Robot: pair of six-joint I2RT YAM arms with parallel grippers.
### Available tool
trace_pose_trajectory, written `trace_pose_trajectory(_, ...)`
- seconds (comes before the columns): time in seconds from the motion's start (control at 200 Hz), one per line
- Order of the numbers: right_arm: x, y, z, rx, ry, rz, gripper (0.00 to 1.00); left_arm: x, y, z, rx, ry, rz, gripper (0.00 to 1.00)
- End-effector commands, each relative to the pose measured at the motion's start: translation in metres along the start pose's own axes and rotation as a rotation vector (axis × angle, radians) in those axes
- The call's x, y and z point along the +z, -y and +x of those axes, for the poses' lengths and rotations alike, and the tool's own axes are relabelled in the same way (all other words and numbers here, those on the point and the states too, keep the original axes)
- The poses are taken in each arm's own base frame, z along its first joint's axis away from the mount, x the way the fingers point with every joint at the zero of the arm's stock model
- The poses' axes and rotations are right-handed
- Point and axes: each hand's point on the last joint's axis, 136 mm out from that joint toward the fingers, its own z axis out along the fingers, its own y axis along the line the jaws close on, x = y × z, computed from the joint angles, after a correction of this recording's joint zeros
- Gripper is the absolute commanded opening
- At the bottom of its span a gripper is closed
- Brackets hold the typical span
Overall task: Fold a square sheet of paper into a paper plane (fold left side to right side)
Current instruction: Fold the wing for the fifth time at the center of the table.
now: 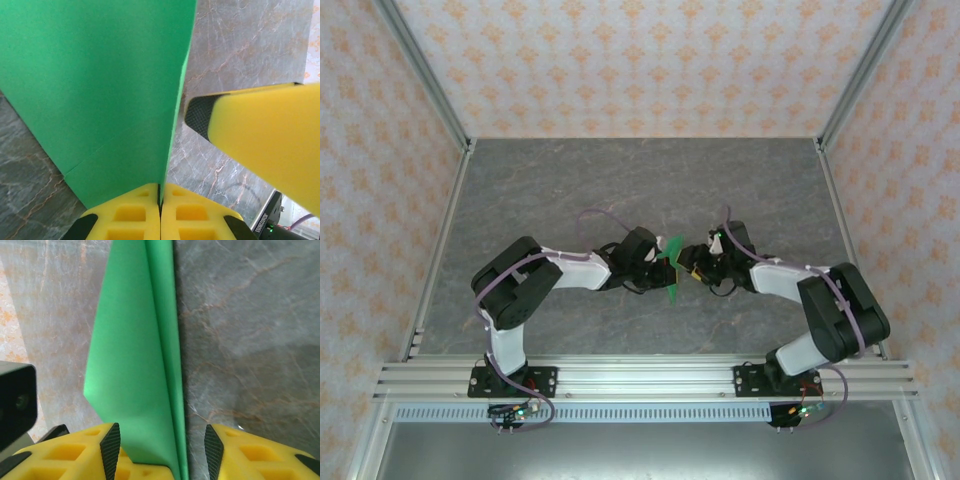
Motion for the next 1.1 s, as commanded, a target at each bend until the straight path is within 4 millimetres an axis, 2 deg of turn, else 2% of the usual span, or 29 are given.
trace_pose_trajectory(0.0,0.005,-0.016,-0.013,-0.023,0.027,-0.037,0.50,0.003,-0.001,-0.001,-0.017,0.001,0.022,0.06)
trace_pose_trajectory(0.335,0.020,-0.010,-0.013,-0.009,-0.005,0.018,0.48,0.005,-0.003,0.000,-0.023,-0.003,0.023,0.06)
trace_pose_trajectory(0.671,0.029,0.031,-0.001,0.071,-0.063,0.205,0.45,0.006,-0.005,0.001,-0.027,-0.003,0.024,0.07)
trace_pose_trajectory(0.856,0.030,0.041,0.003,0.089,-0.078,0.247,0.44,0.005,-0.004,0.000,-0.026,0.001,0.025,0.08)
trace_pose_trajectory(1.096,0.033,0.048,0.005,0.097,-0.089,0.268,0.42,0.001,-0.002,-0.001,-0.022,0.011,0.033,0.21)
